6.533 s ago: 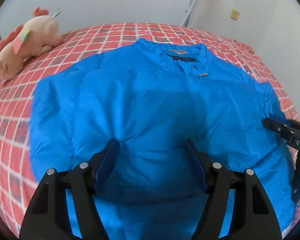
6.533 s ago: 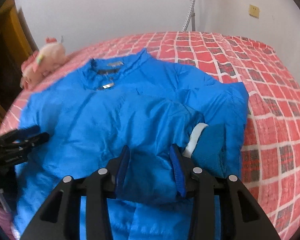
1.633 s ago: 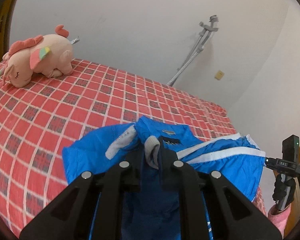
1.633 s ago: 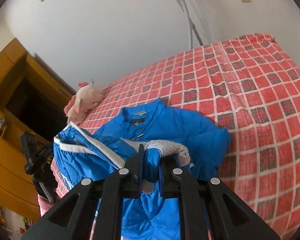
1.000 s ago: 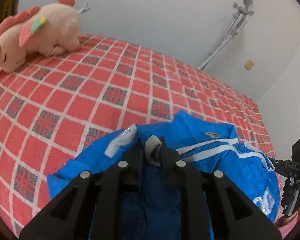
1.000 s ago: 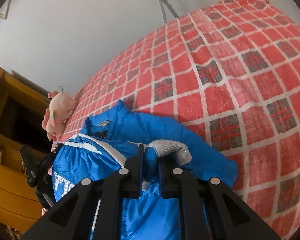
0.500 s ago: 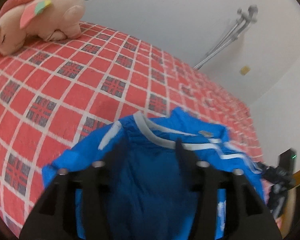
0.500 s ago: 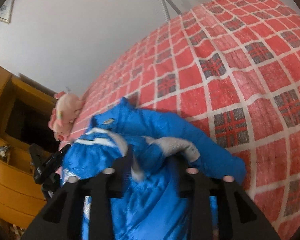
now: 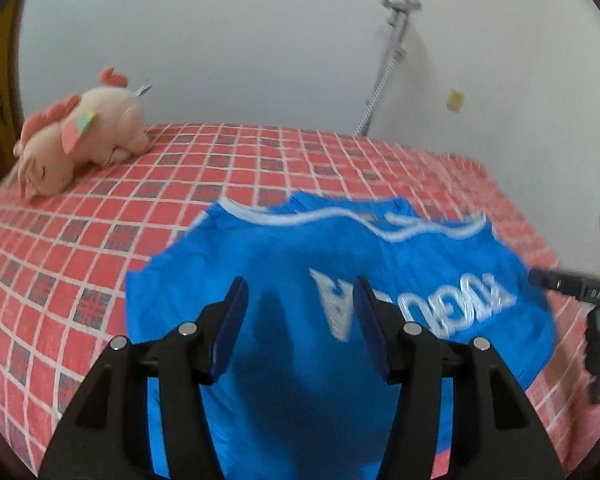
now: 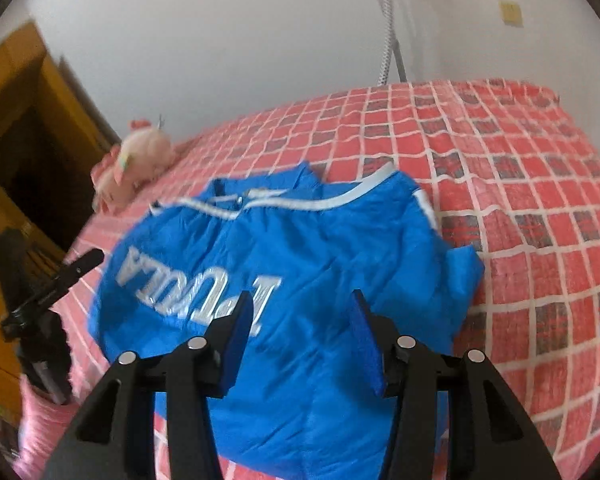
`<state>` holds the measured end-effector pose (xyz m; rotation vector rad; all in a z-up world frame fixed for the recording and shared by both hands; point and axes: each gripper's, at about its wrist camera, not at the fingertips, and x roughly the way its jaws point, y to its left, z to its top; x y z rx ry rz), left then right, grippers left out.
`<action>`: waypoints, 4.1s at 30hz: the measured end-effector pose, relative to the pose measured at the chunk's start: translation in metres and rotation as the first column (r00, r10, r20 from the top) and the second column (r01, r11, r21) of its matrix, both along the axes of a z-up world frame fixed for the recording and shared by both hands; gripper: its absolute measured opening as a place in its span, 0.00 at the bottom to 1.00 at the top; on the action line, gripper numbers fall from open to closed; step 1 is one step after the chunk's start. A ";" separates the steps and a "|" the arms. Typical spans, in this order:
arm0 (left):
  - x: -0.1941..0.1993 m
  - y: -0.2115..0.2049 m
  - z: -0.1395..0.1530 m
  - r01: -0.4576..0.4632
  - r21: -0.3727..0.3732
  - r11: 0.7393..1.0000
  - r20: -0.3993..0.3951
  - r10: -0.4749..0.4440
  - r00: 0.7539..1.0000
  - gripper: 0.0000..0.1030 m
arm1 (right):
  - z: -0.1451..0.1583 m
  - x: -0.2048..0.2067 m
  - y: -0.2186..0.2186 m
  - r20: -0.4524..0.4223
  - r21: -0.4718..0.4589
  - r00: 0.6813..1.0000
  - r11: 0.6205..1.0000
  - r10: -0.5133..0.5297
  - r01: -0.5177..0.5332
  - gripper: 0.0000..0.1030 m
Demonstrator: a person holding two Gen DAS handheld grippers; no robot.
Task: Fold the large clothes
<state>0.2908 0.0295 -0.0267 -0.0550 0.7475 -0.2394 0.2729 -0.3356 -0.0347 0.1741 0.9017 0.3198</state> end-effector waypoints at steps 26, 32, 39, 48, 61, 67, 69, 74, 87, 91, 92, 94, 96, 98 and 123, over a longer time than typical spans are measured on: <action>-0.018 -0.016 -0.035 -0.034 0.045 0.998 -0.060 0.037 0.998 0.59 | -0.034 -0.025 0.021 0.060 -0.100 0.991 0.987 -0.118 0.124 0.45; -0.056 -0.032 -0.037 -0.025 0.098 0.995 -0.019 0.027 0.999 0.59 | -0.034 -0.053 0.039 0.119 -0.196 0.985 0.970 -0.122 0.144 0.47; -0.048 -0.039 -0.059 -0.011 0.146 0.989 -0.043 0.018 0.999 0.60 | -0.047 -0.052 0.046 0.138 -0.258 0.982 0.953 -0.126 0.159 0.47; -0.044 -0.042 -0.070 -0.004 0.176 0.984 -0.047 0.013 0.999 0.60 | -0.065 -0.052 0.055 0.169 -0.311 0.976 0.932 -0.140 0.187 0.47; -0.044 -0.043 -0.071 -0.002 0.177 0.984 -0.045 0.010 0.999 0.60 | -0.067 -0.051 0.057 0.186 -0.313 0.972 0.928 -0.147 0.200 0.47; -0.045 -0.044 -0.066 0.005 0.186 0.983 -0.043 0.003 0.999 0.59 | -0.063 -0.054 0.058 0.191 -0.312 0.970 0.927 -0.153 0.208 0.47; -0.045 -0.043 -0.061 0.010 0.169 0.986 -0.059 0.000 0.998 0.60 | -0.059 -0.054 0.057 0.184 -0.311 0.972 0.929 -0.149 0.202 0.48; -0.043 -0.015 -0.031 -0.019 0.091 0.996 -0.067 0.025 0.997 0.71 | -0.032 -0.055 0.034 0.126 -0.183 0.982 0.969 -0.143 0.165 0.56; 0.007 0.103 -0.022 -0.145 0.062 0.987 -0.198 0.155 0.968 0.86 | -0.027 -0.002 -0.061 -0.129 -0.039 0.973 0.981 -0.193 0.189 0.80; 0.020 0.112 -0.043 -0.106 -0.043 0.993 -0.274 0.090 0.957 0.86 | -0.050 0.015 -0.068 -0.219 0.008 0.963 0.986 -0.160 0.166 0.80; 0.023 0.111 -0.047 -0.091 -0.074 0.993 -0.282 0.066 0.957 0.86 | -0.057 0.021 -0.068 -0.242 0.030 0.960 0.988 -0.139 0.151 0.80; 0.028 0.106 -0.052 -0.066 -0.111 0.992 -0.293 0.031 0.956 0.86 | -0.069 0.028 -0.067 -0.278 0.056 0.953 0.989 -0.119 0.140 0.81; 0.037 0.097 -0.061 -0.047 -0.131 0.990 -0.315 0.003 0.949 0.88 | -0.080 0.038 -0.068 -0.302 0.098 0.947 0.985 -0.108 0.144 0.86; 0.045 0.088 -0.068 -0.048 -0.117 0.992 -0.326 0.008 0.945 0.92 | -0.087 0.045 -0.070 -0.309 0.148 0.946 0.978 -0.094 0.145 0.87; -0.060 0.068 0.031 -0.002 -0.160 0.987 -0.067 -0.008 0.998 0.13 | 0.022 -0.067 -0.058 -0.018 0.247 0.999 0.968 0.049 -0.043 0.17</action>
